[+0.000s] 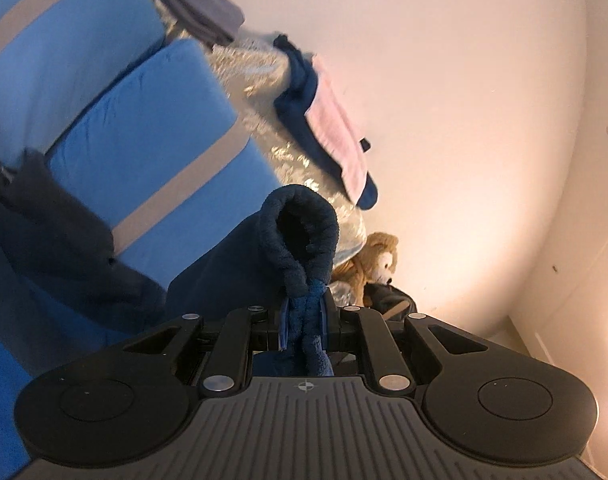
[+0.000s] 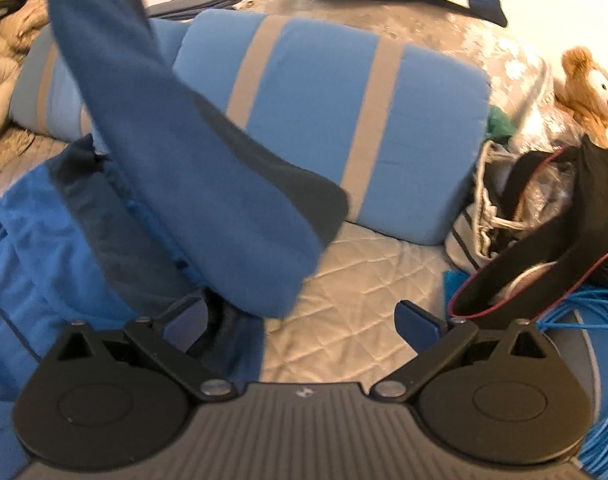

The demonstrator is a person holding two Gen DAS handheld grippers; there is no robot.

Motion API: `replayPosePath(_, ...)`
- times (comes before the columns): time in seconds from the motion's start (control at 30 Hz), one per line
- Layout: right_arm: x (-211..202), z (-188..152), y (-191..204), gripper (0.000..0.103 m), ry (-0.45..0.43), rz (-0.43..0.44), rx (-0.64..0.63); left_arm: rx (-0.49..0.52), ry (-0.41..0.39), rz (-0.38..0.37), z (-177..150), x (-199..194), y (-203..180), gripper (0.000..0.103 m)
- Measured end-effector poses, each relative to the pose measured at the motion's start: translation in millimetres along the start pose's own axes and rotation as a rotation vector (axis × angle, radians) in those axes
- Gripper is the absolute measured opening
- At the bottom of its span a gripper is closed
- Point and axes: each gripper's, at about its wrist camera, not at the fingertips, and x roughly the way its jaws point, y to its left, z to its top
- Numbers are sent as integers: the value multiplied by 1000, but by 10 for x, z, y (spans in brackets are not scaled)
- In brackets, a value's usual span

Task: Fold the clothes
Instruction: 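Lift the sleeve by its cuff with the left gripper and carry it over the hoodie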

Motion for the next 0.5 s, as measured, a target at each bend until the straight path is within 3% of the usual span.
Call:
replayPosePath(0.23, 199, 28, 0, 103, 16, 88, -27, 19, -28, 0, 94, -56, -143, 14)
replayPosePath(0.5, 880, 135, 466, 103, 17, 18, -13, 103, -54, 67, 82, -49, -234, 14)
